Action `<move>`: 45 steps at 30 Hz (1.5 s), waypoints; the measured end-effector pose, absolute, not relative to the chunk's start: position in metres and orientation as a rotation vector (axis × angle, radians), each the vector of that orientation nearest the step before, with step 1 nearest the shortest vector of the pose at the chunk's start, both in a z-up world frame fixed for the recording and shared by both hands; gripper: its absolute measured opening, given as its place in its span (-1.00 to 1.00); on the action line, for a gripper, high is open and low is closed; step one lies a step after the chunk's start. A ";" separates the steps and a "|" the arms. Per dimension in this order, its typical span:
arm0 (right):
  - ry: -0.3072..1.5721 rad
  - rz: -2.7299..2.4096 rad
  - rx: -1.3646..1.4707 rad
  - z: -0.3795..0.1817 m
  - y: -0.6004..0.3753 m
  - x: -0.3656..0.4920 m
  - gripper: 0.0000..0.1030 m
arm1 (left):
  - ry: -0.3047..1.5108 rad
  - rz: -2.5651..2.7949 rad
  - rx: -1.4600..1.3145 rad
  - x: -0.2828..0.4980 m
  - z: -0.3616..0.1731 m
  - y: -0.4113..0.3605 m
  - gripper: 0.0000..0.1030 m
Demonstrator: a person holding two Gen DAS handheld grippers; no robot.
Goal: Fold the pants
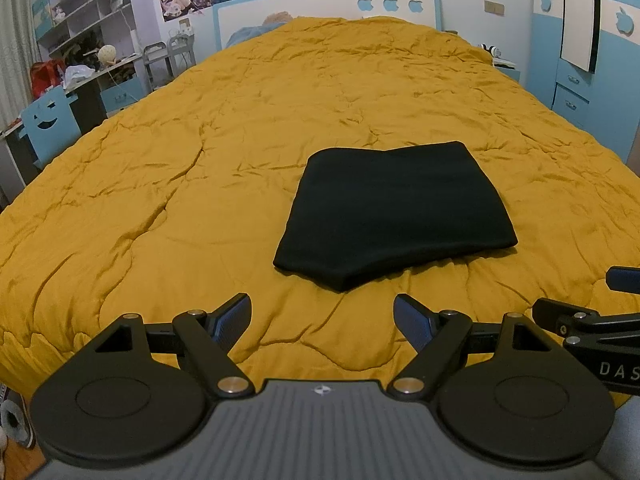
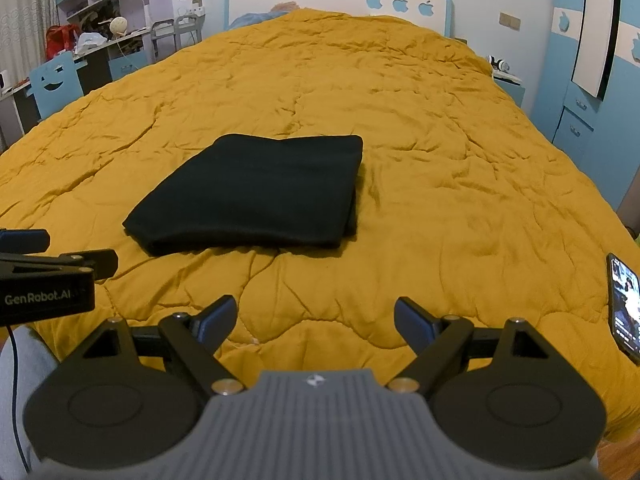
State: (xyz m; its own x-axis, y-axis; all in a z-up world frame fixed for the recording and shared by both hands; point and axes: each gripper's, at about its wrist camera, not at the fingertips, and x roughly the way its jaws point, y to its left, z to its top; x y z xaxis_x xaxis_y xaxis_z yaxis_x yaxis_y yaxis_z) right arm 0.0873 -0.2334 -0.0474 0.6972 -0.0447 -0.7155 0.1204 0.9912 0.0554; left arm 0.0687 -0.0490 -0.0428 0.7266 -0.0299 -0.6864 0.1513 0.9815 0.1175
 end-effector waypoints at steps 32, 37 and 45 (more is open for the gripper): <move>0.793 -0.079 0.096 -0.045 -0.231 0.087 0.59 | 0.735 -0.088 0.177 0.067 -0.043 -0.050 0.78; 0.793 -0.077 0.099 -0.045 -0.232 0.087 0.59 | 0.742 -0.102 0.173 0.067 -0.043 -0.051 0.78; 0.795 -0.075 0.105 -0.046 -0.233 0.088 0.59 | 0.746 -0.103 0.173 0.068 -0.043 -0.051 0.78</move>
